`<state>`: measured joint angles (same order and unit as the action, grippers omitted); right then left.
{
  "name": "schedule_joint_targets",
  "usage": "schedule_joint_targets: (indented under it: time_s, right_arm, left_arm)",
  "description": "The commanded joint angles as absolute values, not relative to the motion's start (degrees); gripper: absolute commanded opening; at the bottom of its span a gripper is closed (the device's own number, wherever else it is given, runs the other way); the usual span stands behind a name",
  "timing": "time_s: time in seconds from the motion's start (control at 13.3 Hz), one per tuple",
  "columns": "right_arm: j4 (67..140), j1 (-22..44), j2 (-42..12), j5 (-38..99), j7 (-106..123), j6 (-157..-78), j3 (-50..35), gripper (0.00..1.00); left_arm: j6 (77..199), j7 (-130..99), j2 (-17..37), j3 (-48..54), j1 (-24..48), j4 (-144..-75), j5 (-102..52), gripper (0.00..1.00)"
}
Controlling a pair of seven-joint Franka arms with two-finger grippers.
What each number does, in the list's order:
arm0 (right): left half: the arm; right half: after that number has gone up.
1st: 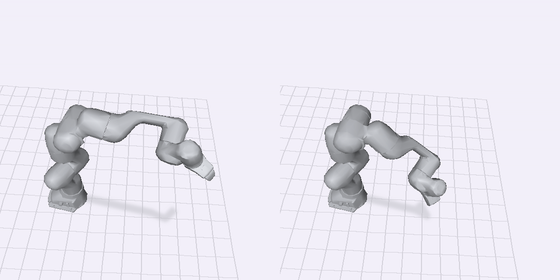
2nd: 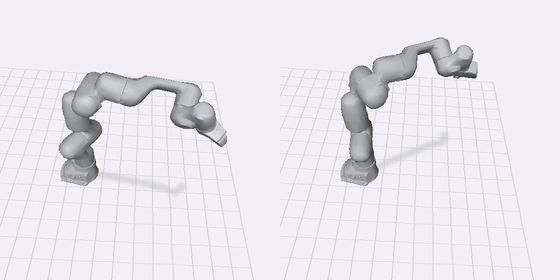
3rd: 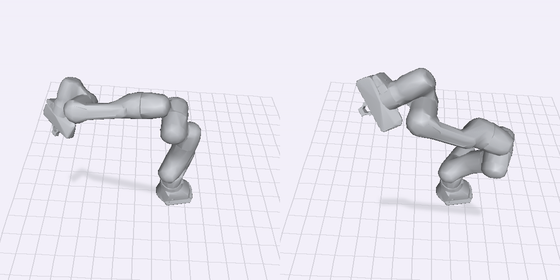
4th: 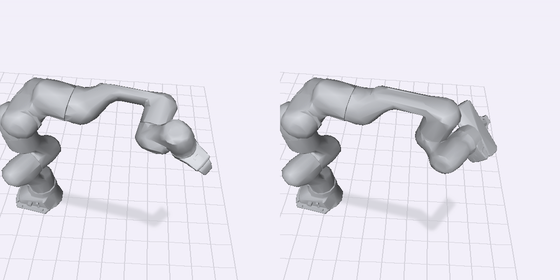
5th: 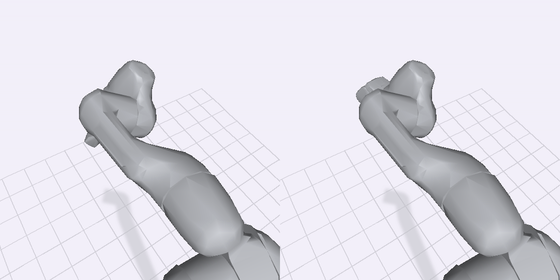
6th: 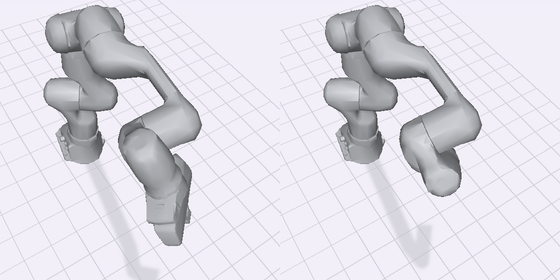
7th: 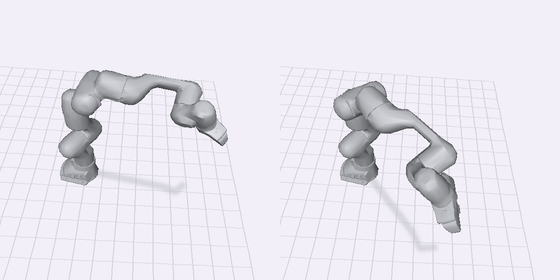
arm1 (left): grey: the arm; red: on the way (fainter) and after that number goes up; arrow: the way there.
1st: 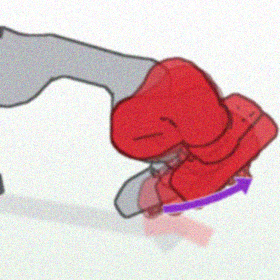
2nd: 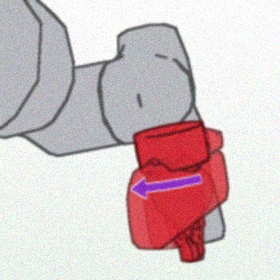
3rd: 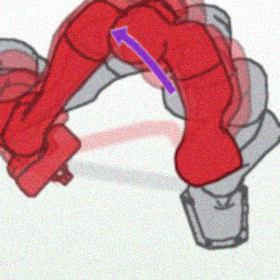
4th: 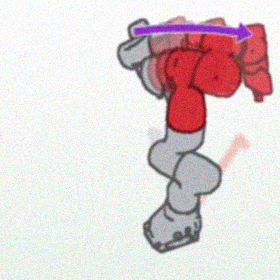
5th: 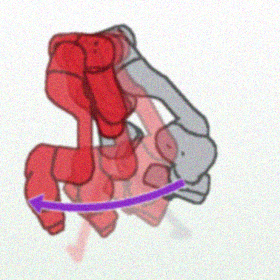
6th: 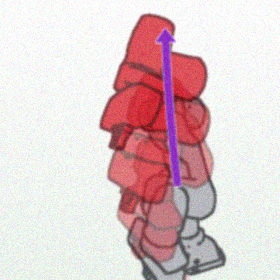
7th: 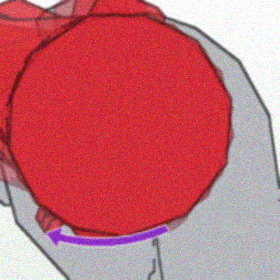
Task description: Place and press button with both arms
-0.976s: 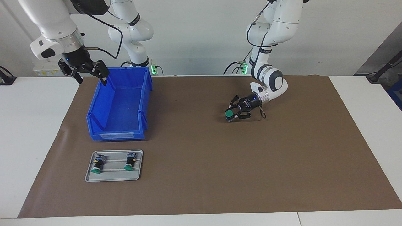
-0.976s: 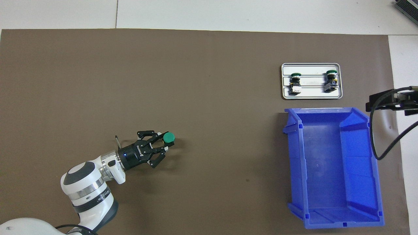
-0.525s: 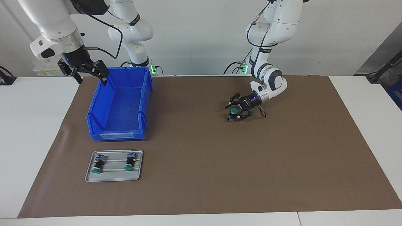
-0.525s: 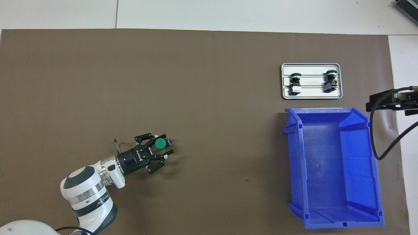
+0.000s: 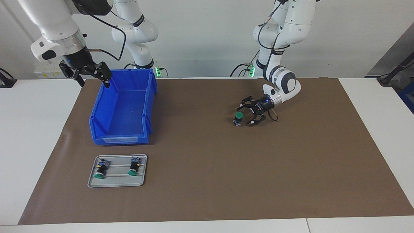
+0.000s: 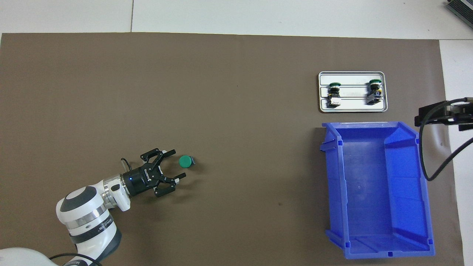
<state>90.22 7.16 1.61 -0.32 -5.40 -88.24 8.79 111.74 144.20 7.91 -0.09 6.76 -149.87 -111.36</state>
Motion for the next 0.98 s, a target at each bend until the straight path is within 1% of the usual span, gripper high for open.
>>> schedule_joint_targets:
  time_s: [0.0,0.15,0.3,0.38,0.68,0.75,0.9]
  right_arm:
    - [91.8,6.6,3.0,0.1,-3.9,-89.1,8.6,1.00]
    - [91.8,6.6,3.0,0.1,-3.9,-89.1,8.6,1.00]
    - [91.8,6.6,3.0,0.1,-3.9,-89.1,8.6,1.00]
    - [91.8,6.6,3.0,0.1,-3.9,-89.1,8.6,1.00]
    - [91.8,6.7,3.0,0.1,-3.7,-89.1,8.6,1.00]
    - [91.9,6.7,3.0,0.1,-3.7,-89.1,8.6,1.00]
    - [91.9,6.7,3.0,0.1,-3.6,-89.2,8.6,1.00]
  left_arm:
    - [112.1,140.1,7.0,0.3,3.1,-148.7,-105.1,0.91]
    - [112.0,135.9,7.4,0.4,0.5,-146.6,-99.6,0.90]
    - [112.5,133.2,7.6,0.2,0.1,-145.1,-98.8,0.90]
    - [112.5,130.1,7.8,0.1,-1.5,-143.8,-96.3,0.90]
    - [111.8,110.6,7.8,0.1,-7.4,-134.6,-76.6,0.90]
    - [111.8,105.3,7.1,0.1,-7.6,-133.3,-73.9,0.90]
    - [112.8,91.7,3.0,0.1,-6.7,-131.6,-66.5,0.89]
